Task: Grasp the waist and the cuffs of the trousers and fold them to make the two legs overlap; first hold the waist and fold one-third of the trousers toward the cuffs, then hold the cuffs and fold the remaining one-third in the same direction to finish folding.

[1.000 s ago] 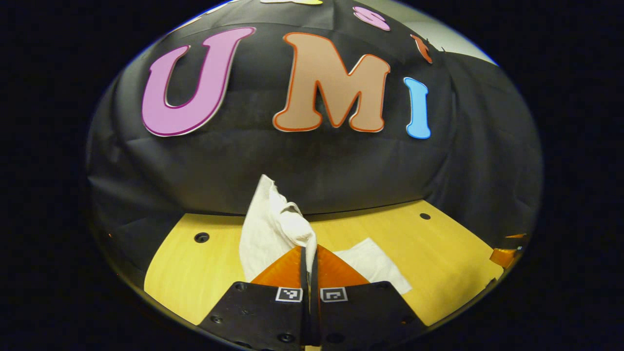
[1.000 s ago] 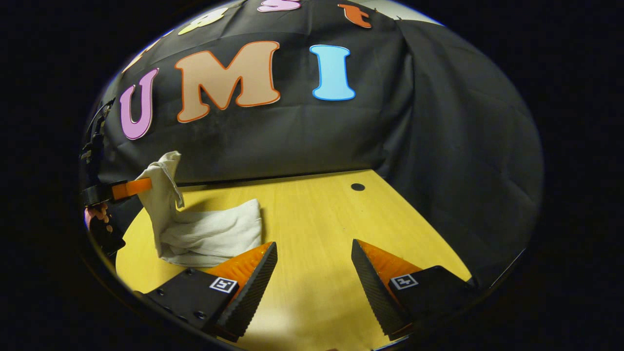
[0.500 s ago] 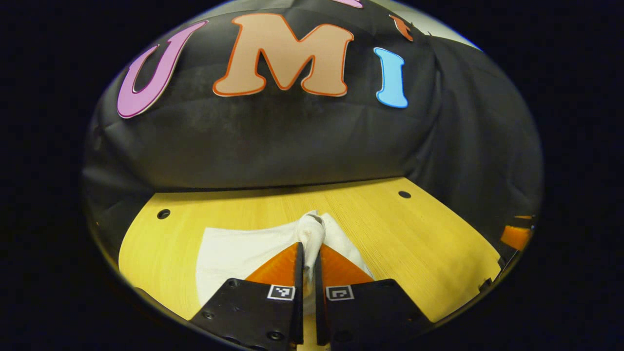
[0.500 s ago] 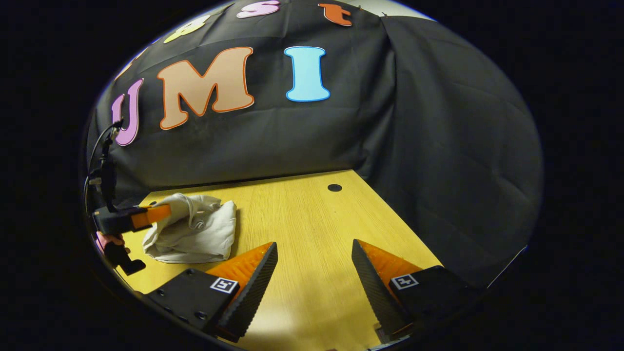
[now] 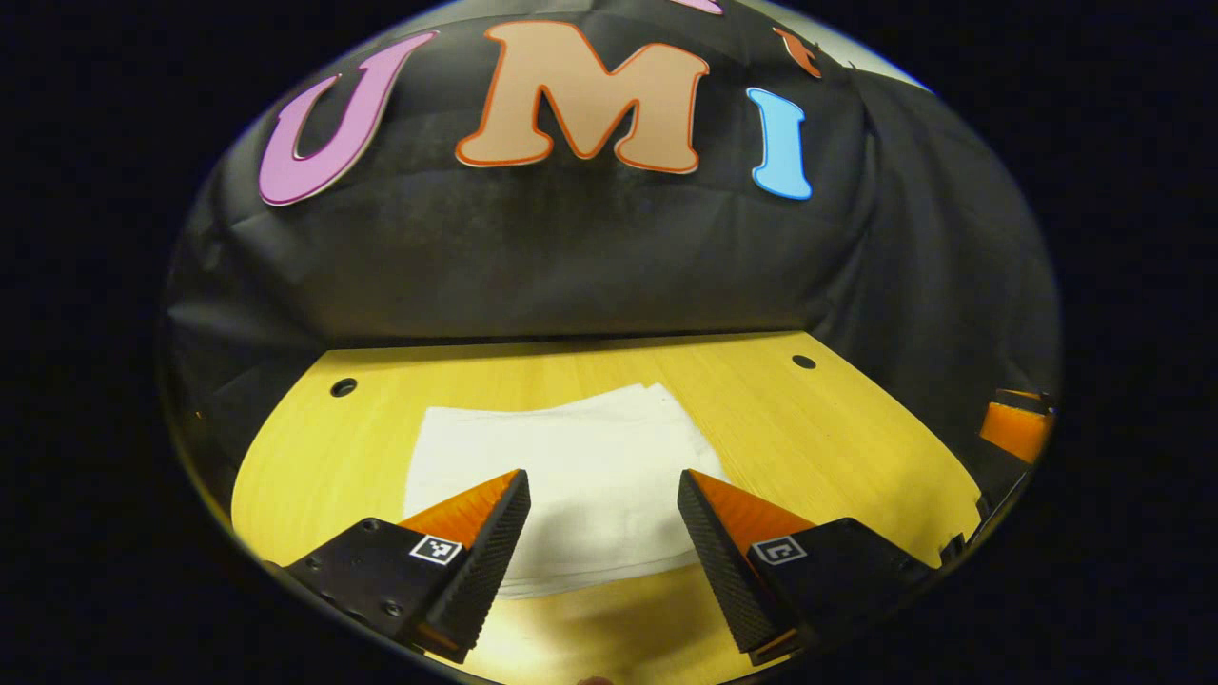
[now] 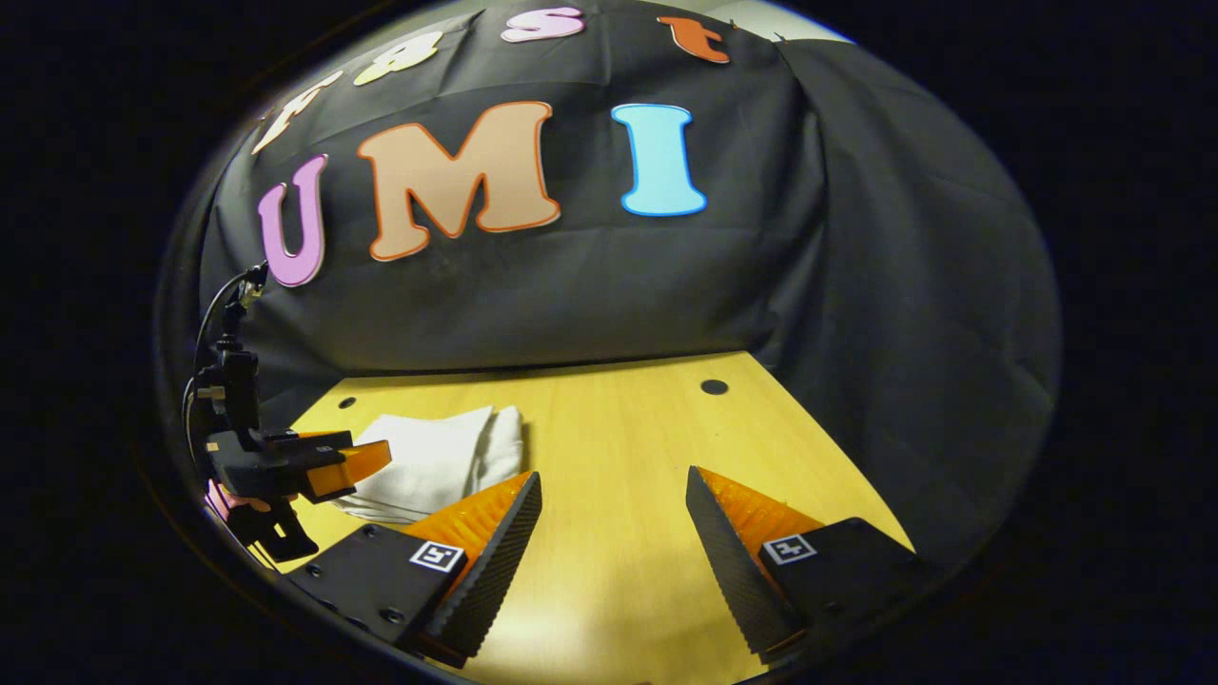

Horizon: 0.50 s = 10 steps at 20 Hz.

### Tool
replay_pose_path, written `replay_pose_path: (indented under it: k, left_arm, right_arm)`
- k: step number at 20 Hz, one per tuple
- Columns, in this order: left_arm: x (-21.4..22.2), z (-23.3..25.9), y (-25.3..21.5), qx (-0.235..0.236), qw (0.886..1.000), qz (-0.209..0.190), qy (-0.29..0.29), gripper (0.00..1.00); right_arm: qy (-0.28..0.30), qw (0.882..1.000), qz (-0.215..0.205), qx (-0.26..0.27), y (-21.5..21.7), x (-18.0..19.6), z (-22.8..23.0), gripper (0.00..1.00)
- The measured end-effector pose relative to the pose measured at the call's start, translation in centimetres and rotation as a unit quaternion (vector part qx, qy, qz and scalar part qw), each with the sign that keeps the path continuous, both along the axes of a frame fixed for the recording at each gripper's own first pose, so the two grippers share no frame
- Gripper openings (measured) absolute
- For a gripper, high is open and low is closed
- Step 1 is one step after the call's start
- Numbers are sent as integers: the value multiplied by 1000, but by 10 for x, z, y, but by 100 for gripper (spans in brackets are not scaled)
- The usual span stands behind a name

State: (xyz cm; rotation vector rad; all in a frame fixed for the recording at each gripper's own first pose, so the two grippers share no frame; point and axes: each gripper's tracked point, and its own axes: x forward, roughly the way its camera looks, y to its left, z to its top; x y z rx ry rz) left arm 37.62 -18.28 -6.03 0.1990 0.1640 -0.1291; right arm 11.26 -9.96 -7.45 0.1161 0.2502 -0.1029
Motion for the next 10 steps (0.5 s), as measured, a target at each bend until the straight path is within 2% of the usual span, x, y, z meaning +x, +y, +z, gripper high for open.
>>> replay_pose_path:
  k: [1,2,4,5,10]
  left_arm:
    - [-9,5,13,3,1000,9,-3,94]
    - [-19,12,25,3,1000,17,-9,94]
    - [-40,24,44,-4,999,27,-20,95]
    - [-50,27,53,-7,999,32,-21,95]
    - [-92,38,83,-29,997,61,-23,95]
  right_arm:
    - [-7,1000,10,2,11,1,4,94]
    - [-12,1000,18,6,21,1,7,98]
    - [-24,999,33,14,41,2,14,95]
    - [-30,999,38,18,50,1,17,98]
    - [-35,998,57,18,82,-3,24,98]
